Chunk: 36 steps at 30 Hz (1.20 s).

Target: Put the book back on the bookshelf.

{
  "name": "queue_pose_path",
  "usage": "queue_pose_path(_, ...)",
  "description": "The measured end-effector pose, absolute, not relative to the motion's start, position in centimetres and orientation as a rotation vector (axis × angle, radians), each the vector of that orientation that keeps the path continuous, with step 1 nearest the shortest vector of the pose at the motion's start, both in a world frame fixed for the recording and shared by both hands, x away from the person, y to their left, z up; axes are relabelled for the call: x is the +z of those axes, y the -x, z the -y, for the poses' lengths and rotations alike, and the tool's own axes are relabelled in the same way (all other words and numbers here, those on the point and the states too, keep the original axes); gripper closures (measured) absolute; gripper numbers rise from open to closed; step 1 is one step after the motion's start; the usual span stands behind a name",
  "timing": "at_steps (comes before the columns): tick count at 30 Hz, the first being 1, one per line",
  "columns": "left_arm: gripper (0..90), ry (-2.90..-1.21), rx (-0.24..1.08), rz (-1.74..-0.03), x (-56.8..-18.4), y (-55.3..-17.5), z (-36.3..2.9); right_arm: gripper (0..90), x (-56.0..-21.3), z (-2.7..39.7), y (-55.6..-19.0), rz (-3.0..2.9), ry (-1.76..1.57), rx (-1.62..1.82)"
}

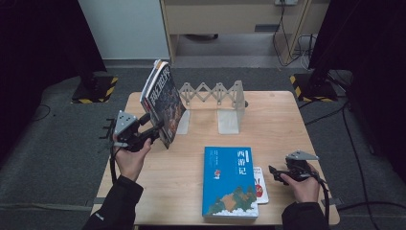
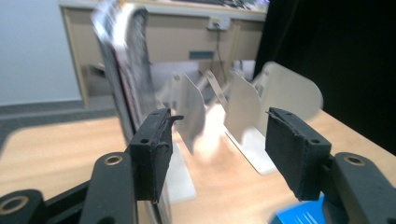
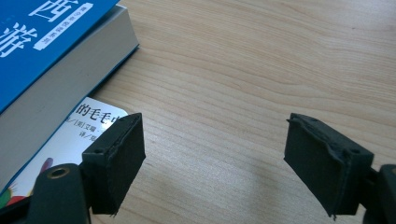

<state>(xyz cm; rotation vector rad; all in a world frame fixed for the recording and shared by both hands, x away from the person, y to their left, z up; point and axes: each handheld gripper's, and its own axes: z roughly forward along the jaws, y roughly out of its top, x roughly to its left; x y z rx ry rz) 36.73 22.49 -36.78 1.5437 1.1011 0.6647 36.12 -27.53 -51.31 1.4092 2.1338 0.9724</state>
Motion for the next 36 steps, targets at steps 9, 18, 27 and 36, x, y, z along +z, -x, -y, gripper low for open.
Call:
queue_pose_path(9, 36.7, -1.619, 0.59, -1.095, -40.1, -35.0, -21.7, 20.2, -50.9, 27.0, -35.9, -2.132, -1.399, 0.999)
queue_pose_path(18, 33.7, -1.718, 0.564, -1.068, -43.5, -35.2, -20.6, 19.6, -50.4, 26.0, -35.5, -2.144, -1.374, 1.046)
queue_pose_path(27, 32.3, -1.83, 0.468, -1.073, -46.8, -35.2, -18.7, 20.2, -50.4, 24.8, -35.3, -2.176, -1.363, 1.084)
queue_pose_path(36, 31.0, -1.846, 0.334, -1.063, -48.1, -35.5, -17.2, 20.2, -50.3, 23.9, -35.1, -2.191, -1.358, 1.114)
